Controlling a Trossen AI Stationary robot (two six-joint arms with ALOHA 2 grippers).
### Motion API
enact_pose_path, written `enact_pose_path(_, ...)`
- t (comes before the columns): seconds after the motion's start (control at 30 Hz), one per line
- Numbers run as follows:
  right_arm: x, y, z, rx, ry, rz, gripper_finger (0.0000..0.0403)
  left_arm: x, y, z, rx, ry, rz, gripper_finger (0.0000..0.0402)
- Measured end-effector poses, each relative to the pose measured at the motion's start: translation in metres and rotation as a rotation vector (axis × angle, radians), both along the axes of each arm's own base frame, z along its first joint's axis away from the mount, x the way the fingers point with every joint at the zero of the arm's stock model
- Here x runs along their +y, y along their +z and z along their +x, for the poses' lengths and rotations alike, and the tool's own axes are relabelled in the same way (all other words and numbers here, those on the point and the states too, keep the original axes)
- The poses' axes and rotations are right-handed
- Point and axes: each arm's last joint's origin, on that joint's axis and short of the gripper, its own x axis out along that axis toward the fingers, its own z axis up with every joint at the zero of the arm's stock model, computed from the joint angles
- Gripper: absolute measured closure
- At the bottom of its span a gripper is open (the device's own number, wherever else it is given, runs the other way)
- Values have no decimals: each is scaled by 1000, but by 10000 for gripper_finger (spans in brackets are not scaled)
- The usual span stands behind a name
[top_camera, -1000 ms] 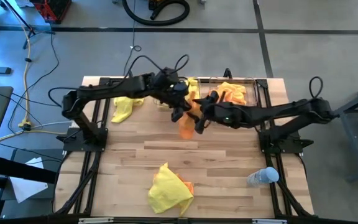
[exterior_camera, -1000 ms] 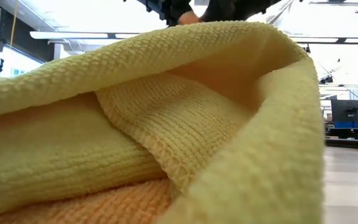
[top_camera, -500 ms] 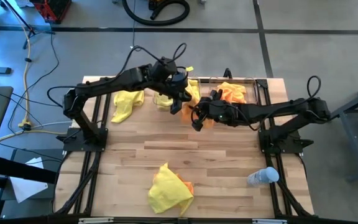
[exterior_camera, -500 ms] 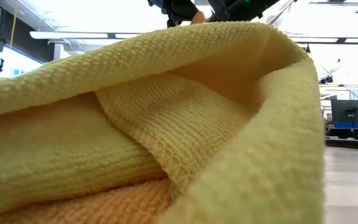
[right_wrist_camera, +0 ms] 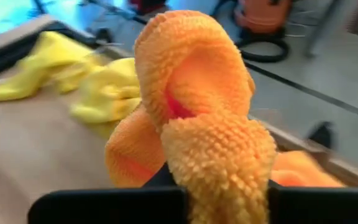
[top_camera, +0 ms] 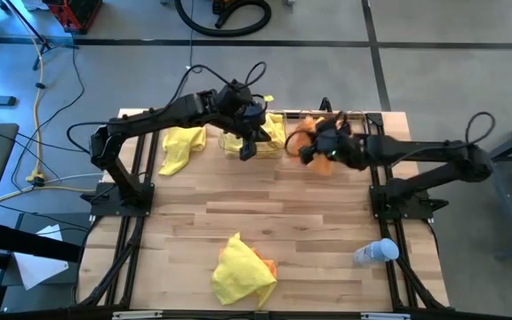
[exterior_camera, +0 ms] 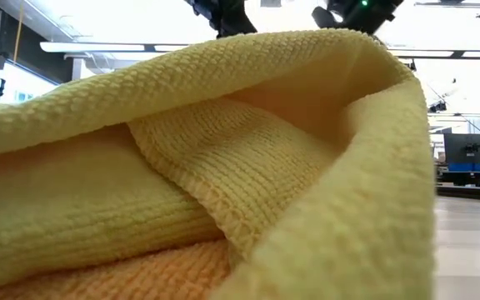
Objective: Sort microfiber towel by color & place in baskets
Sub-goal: Put the orange microfiber cloth into the right transparent bin
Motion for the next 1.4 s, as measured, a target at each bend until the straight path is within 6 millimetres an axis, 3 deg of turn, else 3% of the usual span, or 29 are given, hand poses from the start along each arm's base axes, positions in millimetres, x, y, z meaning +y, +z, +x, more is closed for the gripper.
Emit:
enact_pose_path(0.33, -49, 21, -69, 30, -289, -1, 400, 29, -11, -21, 152, 109, -27, 401)
enact_pose_path(0.47, -71, 22, -81, 79, -344, -18, 400, 47, -11, -31, 158, 165, -34, 401)
enact_pose_path(0.6, -95, 9, -80, 131, -324, 59, 400, 67, -10, -40, 145, 215, -21, 401)
enact_pose_path(0.87, -118, -47, -66, 323, -308, 177, 400, 99, -10, -60, 139, 326, -32, 401)
enact_pose_path(1.1, -133, -79, -62, 232, -324, 424, 371, 110, -10, -69, 139, 364, -36, 401)
enact_pose_path(1.23, -138, -79, -62, 202, -316, 469, 321, 112, -10, -70, 139, 369, -36, 401)
enact_pose_path(1.4, -139, -55, -63, 133, -295, 431, 247, 111, -11, -70, 140, 368, -38, 401)
